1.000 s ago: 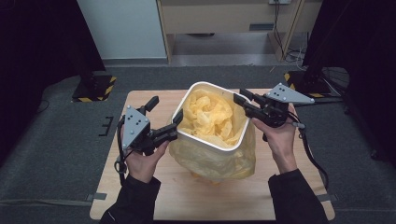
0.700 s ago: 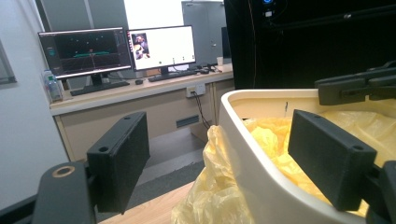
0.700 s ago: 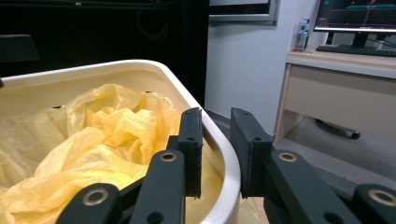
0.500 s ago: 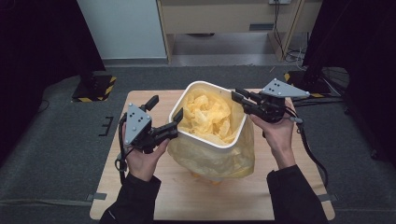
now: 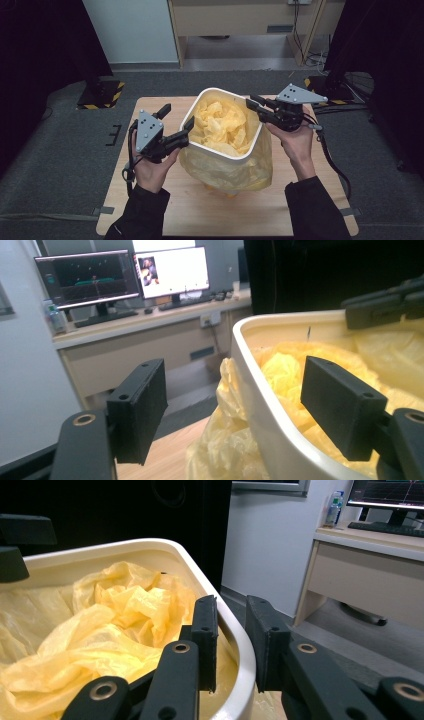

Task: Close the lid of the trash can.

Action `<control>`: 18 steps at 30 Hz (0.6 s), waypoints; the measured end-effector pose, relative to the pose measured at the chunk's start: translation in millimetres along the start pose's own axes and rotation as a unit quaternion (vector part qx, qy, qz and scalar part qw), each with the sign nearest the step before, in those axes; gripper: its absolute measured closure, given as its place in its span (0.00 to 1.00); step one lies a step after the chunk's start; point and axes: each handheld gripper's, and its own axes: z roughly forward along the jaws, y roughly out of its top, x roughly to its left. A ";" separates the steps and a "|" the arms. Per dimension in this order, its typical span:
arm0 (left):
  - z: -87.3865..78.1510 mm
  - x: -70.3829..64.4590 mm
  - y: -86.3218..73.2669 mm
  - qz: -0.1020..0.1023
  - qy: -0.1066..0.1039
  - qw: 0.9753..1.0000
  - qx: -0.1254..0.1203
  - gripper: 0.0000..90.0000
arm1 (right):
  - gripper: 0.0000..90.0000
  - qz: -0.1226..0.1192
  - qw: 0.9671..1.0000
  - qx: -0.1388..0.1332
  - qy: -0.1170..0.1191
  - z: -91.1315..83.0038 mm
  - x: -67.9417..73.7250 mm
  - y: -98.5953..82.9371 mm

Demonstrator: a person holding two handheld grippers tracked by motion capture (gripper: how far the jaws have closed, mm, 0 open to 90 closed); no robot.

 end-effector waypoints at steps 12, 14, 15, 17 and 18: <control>6.5 4.3 -16.1 -0.035 -0.004 0.999 -0.020 0.28 | 0.79 0.021 0.999 -0.041 0.003 -1.0 -2.7 -9.9; 7.8 4.2 -15.2 -0.033 -0.003 0.999 -0.018 0.28 | 0.79 0.033 0.998 -0.050 0.005 -1.2 -4.9 -13.3; 8.7 4.8 -14.8 -0.026 -0.002 0.999 -0.021 0.28 | 0.79 0.039 0.998 -0.052 0.007 -0.9 -6.3 -15.1; 9.2 4.3 -15.8 -0.032 -0.003 0.999 -0.016 0.29 | 0.79 0.044 0.998 -0.048 0.009 0.0 -7.6 -18.5; 9.8 5.0 -16.4 -0.031 -0.003 0.999 -0.019 0.29 | 0.79 0.046 0.998 -0.046 0.009 0.9 -7.8 -20.5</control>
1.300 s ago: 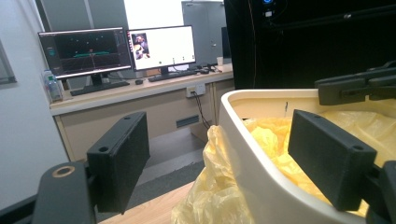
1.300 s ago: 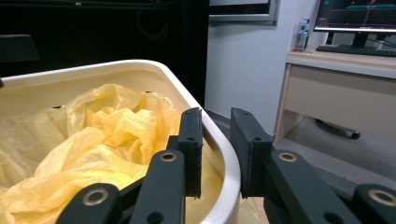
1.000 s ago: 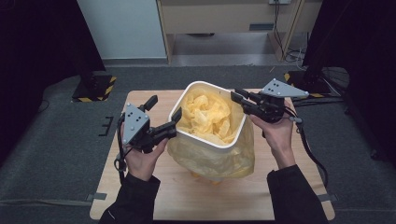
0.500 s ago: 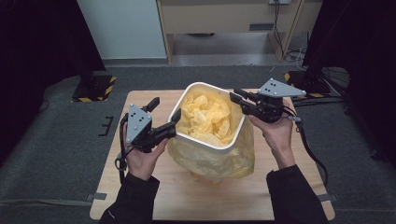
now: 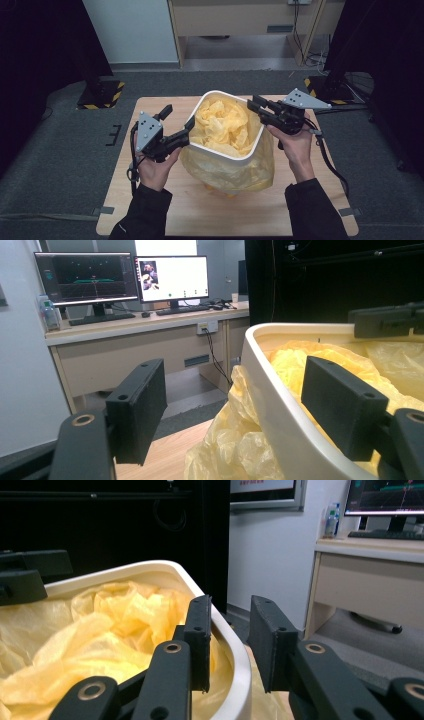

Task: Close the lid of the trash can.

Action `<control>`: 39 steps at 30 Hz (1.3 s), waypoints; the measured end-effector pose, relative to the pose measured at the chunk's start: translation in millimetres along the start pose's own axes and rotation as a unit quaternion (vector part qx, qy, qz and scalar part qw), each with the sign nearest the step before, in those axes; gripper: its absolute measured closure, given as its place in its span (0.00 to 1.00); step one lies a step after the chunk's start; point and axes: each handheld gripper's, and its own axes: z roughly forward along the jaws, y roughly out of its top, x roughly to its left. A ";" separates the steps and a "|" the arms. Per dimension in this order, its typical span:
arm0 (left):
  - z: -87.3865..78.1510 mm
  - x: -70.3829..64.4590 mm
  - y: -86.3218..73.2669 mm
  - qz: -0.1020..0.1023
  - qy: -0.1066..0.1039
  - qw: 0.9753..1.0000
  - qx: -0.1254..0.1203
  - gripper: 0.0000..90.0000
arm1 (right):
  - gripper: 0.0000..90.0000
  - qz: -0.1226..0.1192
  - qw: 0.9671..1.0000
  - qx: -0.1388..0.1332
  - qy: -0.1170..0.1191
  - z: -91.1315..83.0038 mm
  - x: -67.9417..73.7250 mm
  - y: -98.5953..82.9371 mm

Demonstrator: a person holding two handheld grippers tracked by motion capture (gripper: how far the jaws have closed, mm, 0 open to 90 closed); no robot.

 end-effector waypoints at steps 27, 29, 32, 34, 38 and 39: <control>-0.6 -2.3 0.2 -0.019 0.005 1.000 -0.007 0.23 | 0.62 0.011 0.998 -0.051 -0.021 -9.8 -3.0 -3.4; -2.5 -3.1 3.1 -0.015 0.005 1.000 -0.010 0.23 | 0.58 0.010 0.998 -0.057 -0.027 -12.0 -2.9 -0.1; -5.2 -2.8 7.7 -0.013 0.010 1.000 -0.015 0.23 | 0.55 0.011 0.997 -0.071 -0.042 -16.7 -2.7 5.1; -6.3 -1.7 9.6 -0.013 0.013 1.000 -0.016 0.23 | 0.52 0.005 0.996 -0.073 -0.055 -19.3 -3.2 7.0; -8.8 1.5 10.8 -0.012 0.020 1.000 -0.013 0.23 | 0.48 -0.002 0.994 -0.073 -0.077 -23.5 -4.1 9.1; -9.2 1.9 10.7 -0.013 0.022 1.000 -0.014 0.23 | 0.47 -0.003 0.994 -0.072 -0.080 -24.2 -4.4 9.4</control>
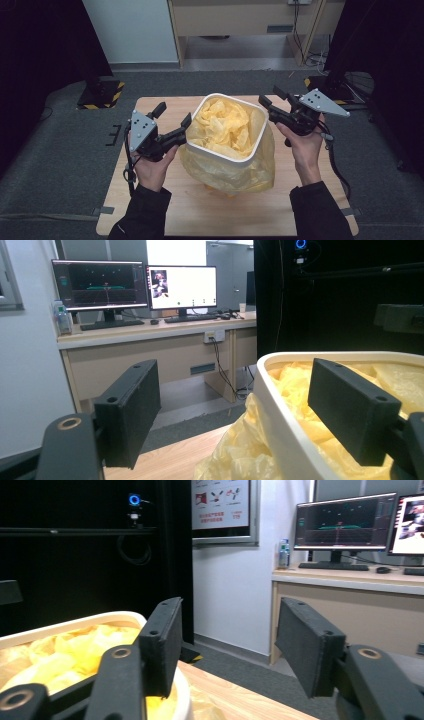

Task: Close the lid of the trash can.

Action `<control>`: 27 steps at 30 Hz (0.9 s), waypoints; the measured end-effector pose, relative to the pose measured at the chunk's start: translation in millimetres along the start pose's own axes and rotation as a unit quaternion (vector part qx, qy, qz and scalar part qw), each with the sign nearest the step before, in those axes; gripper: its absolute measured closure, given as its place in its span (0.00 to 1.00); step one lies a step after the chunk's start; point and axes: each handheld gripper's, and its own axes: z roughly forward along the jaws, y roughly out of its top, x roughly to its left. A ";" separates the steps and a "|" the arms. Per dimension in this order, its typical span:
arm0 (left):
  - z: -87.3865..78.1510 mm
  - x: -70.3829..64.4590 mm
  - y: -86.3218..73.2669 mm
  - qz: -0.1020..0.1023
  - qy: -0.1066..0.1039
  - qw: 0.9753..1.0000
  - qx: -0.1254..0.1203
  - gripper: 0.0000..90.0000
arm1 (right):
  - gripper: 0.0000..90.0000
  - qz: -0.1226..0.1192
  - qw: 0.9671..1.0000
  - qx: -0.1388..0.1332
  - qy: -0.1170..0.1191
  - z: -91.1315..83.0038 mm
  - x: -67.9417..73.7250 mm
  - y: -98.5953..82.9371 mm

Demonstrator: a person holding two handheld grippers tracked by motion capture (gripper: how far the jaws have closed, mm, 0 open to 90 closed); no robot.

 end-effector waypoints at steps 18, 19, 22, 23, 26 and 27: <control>-18.2 23.2 -17.7 -0.008 0.029 0.999 0.015 0.23 | 0.37 0.007 0.998 0.007 -0.057 -25.5 -17.1 -13.3; -19.4 25.0 -19.5 -0.010 0.032 0.999 0.016 0.23 | 0.36 0.007 0.998 0.009 -0.060 -27.8 -18.7 -14.9; -21.8 29.0 -24.5 -0.013 0.036 0.999 0.022 0.23 | 0.35 0.009 0.998 0.015 -0.067 -35.4 -23.6 -20.1; -22.3 29.9 -26.6 -0.013 0.037 0.999 0.024 0.23 | 0.34 0.011 0.997 0.018 -0.070 -38.6 -25.4 -22.6; -23.3 31.0 -33.1 -0.013 0.038 0.999 0.033 0.23 | 0.32 0.016 0.997 0.027 -0.074 -45.0 -28.9 -30.7; -23.6 31.3 -35.6 -0.015 0.038 0.999 0.036 0.23 | 0.32 0.017 0.997 0.029 -0.074 -46.3 -29.6 -33.1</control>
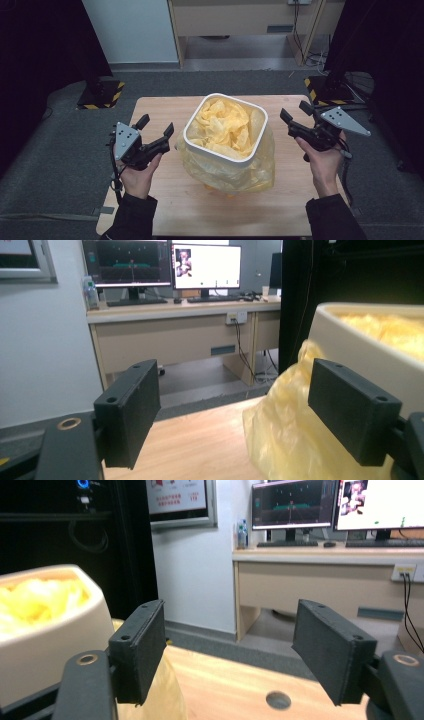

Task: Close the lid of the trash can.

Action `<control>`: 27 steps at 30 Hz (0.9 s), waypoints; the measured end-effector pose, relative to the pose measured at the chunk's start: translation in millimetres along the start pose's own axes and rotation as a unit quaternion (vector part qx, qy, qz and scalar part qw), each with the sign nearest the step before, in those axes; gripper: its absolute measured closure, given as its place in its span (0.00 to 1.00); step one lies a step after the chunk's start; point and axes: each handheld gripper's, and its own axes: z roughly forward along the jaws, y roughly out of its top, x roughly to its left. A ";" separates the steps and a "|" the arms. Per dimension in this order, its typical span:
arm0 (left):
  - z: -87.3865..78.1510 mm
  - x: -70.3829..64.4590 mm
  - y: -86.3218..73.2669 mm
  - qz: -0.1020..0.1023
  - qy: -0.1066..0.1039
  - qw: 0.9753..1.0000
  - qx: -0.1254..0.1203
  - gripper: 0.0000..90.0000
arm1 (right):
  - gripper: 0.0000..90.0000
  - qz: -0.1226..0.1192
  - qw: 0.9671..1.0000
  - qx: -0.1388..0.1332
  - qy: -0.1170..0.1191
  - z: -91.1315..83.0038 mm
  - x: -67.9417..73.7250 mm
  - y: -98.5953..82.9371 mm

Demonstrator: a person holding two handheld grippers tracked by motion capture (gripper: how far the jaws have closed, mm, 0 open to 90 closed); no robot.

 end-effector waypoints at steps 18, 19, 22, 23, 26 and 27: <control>-5.1 9.0 -49.4 -0.007 0.005 0.998 0.066 0.22 | 0.21 0.010 0.998 0.056 0.004 -11.5 -9.7 -51.5; -5.3 9.3 -52.1 -0.006 0.005 0.997 0.070 0.22 | 0.21 0.009 0.998 0.059 0.004 -12.0 -9.7 -54.2; -5.6 8.9 -59.7 -0.007 0.004 0.997 0.080 0.22 | 0.21 0.008 0.997 0.071 0.007 -12.9 -9.5 -63.2; -5.7 8.8 -61.7 -0.005 0.003 0.997 0.083 0.22 | 0.21 0.008 0.997 0.074 0.007 -13.2 -9.5 -66.3; -6.4 8.2 -70.7 -0.005 0.002 0.995 0.096 0.22 | 0.21 0.007 0.996 0.086 0.009 -14.0 -9.9 -74.1; -6.7 8.3 -72.9 -0.006 0.002 0.995 0.098 0.22 | 0.21 0.006 0.996 0.089 0.008 -14.7 -10.4 -77.7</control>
